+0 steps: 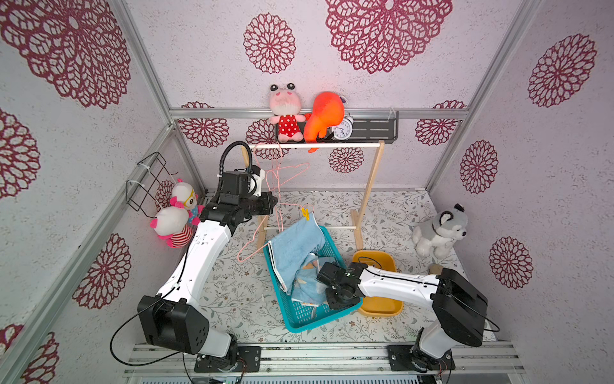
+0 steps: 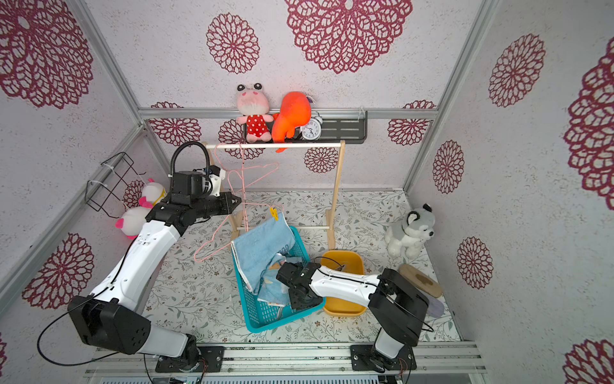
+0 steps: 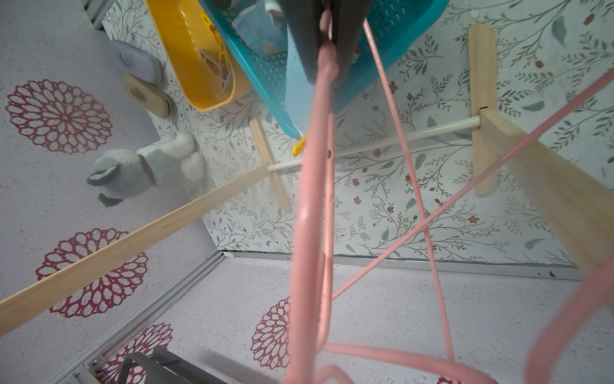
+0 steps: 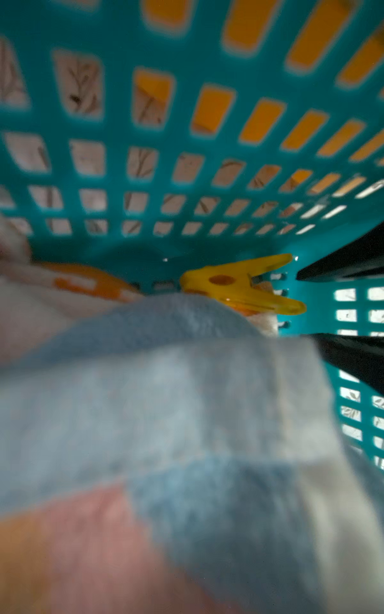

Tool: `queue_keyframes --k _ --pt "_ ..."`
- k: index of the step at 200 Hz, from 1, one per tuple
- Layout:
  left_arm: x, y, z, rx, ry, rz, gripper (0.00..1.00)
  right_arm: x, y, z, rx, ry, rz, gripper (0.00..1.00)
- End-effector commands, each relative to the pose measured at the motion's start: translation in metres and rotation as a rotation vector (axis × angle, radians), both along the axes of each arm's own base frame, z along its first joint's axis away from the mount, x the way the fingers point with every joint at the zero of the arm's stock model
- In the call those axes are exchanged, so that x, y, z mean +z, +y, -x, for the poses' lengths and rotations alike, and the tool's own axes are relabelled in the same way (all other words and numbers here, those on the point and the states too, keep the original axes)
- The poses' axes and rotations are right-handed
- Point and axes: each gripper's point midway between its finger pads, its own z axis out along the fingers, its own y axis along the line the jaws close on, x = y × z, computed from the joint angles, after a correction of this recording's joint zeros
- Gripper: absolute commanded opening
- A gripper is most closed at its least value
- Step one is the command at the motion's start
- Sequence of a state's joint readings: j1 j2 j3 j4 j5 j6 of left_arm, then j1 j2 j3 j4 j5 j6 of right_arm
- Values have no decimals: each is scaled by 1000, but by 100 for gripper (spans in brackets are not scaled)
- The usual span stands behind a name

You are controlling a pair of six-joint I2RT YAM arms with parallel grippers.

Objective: Remove the clothespins securing towels to the hanger
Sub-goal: Pick up the clothespin from the basket.

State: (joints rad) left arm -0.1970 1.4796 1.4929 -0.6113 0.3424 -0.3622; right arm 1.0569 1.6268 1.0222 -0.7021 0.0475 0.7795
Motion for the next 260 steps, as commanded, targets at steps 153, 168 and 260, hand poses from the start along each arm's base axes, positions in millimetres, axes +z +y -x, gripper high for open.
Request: queue_keyframes --k 153,168,260 --pt "18 6 3 1 -55 6 0 7 -7 -14 23 -54 63 2" --pt "18 5 3 0 -56 7 0 14 -9 -14 40 -61 79 1" --pt "16 5 2 0 -49 6 0 80 -29 -44 13 -236 69 0"
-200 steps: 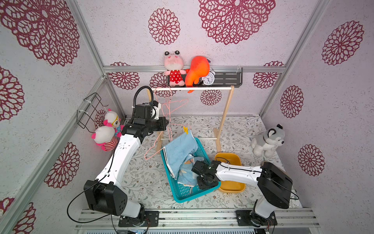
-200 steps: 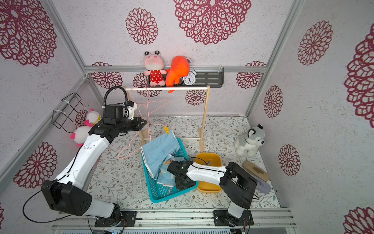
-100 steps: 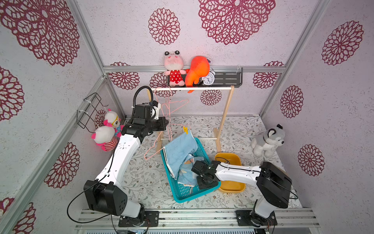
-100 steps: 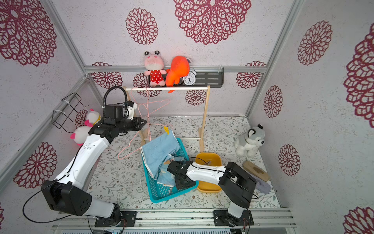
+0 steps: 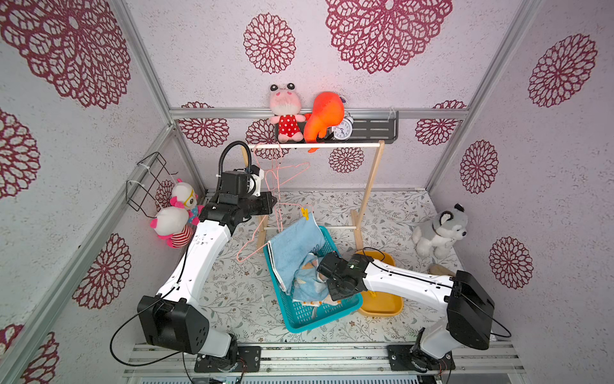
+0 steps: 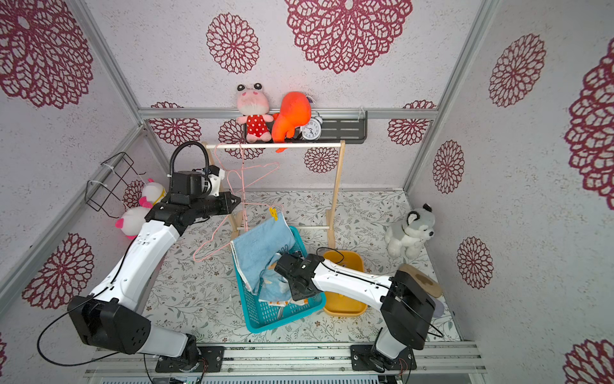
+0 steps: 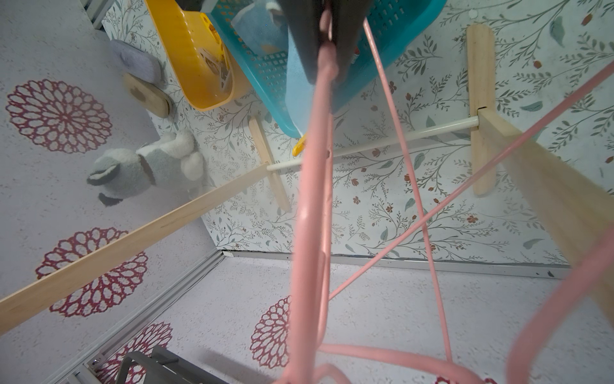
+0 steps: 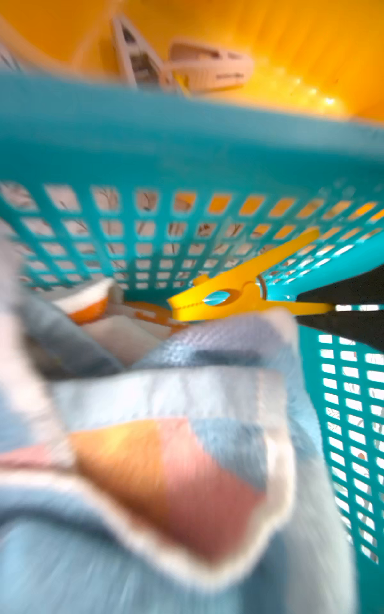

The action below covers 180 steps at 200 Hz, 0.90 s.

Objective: Remove the clothespins securing towels to the hanger
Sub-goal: Pick up the clothespin from the basket, then place the clothespin in the storage box.

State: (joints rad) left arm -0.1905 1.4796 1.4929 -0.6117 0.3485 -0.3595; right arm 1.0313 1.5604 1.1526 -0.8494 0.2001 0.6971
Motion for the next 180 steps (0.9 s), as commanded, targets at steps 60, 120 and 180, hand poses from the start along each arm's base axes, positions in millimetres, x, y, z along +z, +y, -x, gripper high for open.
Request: queue_keyframes --k 60,120,180 --pt "16 3 3 -5 -49 5 0 54 -55 -22 -110 -143 -4 0" --pt "21 -7 7 -59 -61 27 0 22 -118 -30 -289 -136 -43 6" --pt "31 -19 19 -118 -105 26 0 -19 -129 -45 -342 -156 -53 31"
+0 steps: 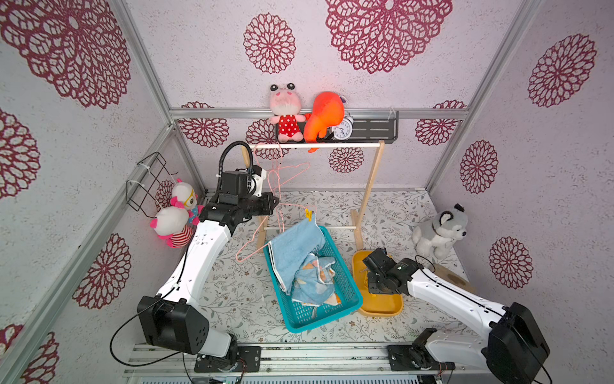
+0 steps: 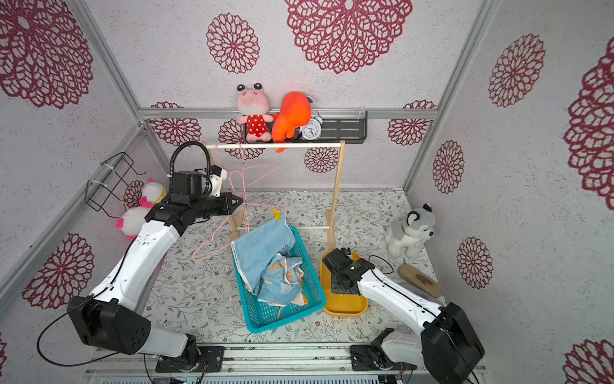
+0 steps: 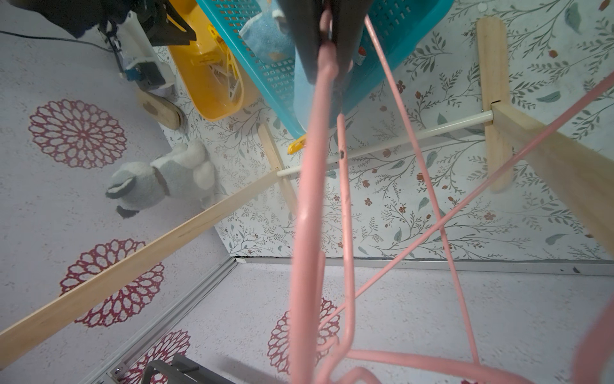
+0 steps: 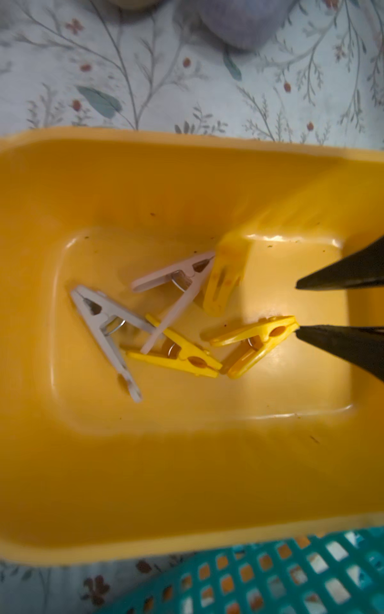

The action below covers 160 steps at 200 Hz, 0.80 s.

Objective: Remove the clothespins securing towels to the hanger
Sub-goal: Place the clothespin in the storage box, then remove the clothespin from the hanger.

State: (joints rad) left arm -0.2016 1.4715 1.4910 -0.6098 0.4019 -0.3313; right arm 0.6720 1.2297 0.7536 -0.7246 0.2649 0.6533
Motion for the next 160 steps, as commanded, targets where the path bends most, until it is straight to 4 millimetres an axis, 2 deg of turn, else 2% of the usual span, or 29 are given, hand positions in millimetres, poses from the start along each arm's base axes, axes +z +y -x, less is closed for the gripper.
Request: queue_keyframes --k 1,23,37,51,83,113,134,160 --pt "26 -7 11 -48 -89 17 0 7 10 -22 -7 -81 -52 32" --pt "32 -10 15 -64 -107 23 0 20 4 -30 3 -115 -1 36" --pt "35 -12 17 -80 -118 34 0 46 3 -44 6 -191 17 36" --pt "41 -15 21 -103 -132 50 0 76 10 -59 27 -274 -9 36" --pt "52 -27 37 -193 -166 78 0 142 41 -91 135 -479 -118 36" --pt "66 -39 53 -283 -202 131 0 187 79 -106 303 -600 -230 35" --pt "71 -45 61 -323 -211 147 0 208 98 -109 432 -687 -270 35" --pt "76 -49 68 -357 -221 159 0 217 125 -103 596 -709 -348 35"
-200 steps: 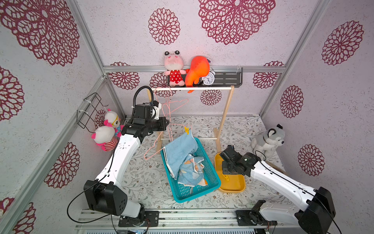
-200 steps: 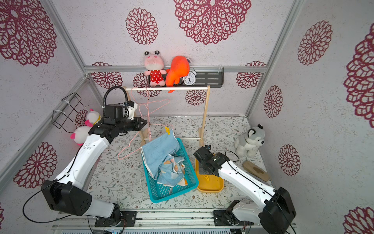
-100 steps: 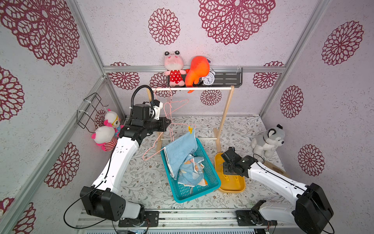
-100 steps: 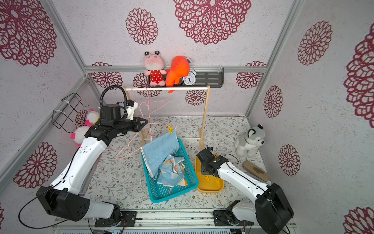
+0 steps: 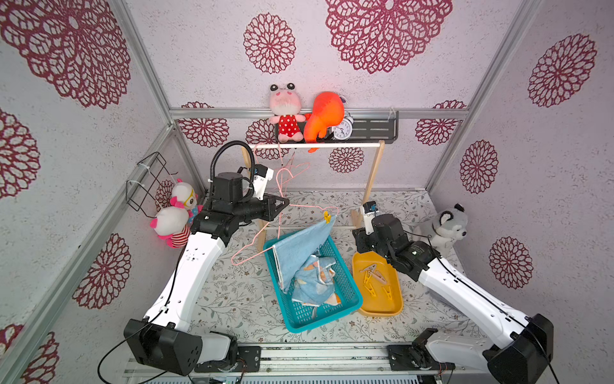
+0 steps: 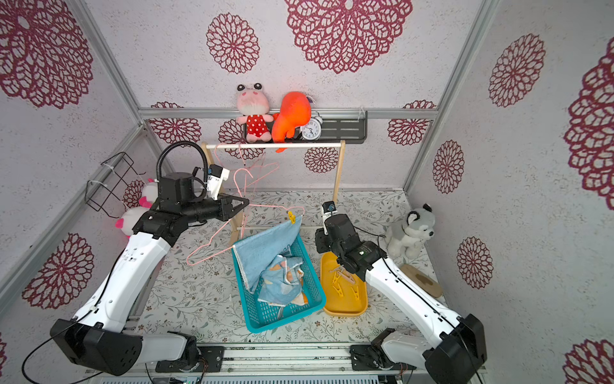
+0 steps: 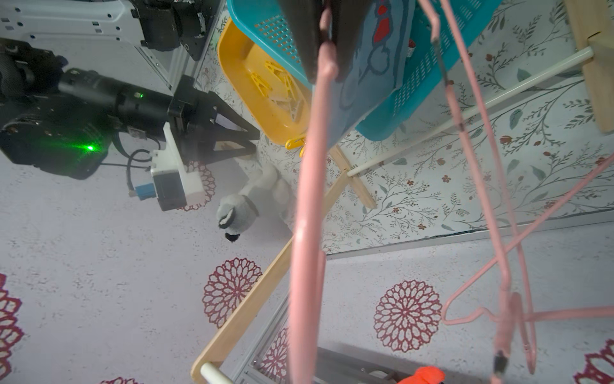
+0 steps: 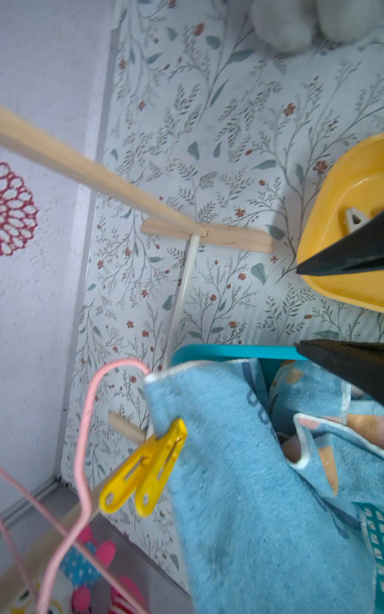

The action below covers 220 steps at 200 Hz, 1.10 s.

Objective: Remove the clothespins securing towels to the hanger
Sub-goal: Remove the clothespin from the hanger.

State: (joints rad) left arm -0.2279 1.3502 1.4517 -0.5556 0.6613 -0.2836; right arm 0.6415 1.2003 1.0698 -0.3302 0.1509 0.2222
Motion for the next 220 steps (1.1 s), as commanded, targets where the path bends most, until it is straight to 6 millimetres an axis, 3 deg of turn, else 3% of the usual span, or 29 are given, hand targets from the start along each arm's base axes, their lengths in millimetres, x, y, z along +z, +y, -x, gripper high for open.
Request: queue_keyframes --k 1,35,87,148,175,220 --pt "24 -10 15 -85 -85 40 0 33 33 3 219 -123 -45 35" --pt "29 -14 22 -114 -93 48 0 43 64 13 396 -124 -112 35" --pt "28 -22 30 -157 -89 41 0 63 75 12 466 -190 -117 33" --pt "23 -23 26 -143 -82 28 0 60 96 22 573 -133 -167 25" --pt "20 -23 25 -140 -77 21 0 60 88 24 544 -139 -135 25" --pt "12 -26 25 -178 -42 9 0 81 67 23 481 -194 -58 28"
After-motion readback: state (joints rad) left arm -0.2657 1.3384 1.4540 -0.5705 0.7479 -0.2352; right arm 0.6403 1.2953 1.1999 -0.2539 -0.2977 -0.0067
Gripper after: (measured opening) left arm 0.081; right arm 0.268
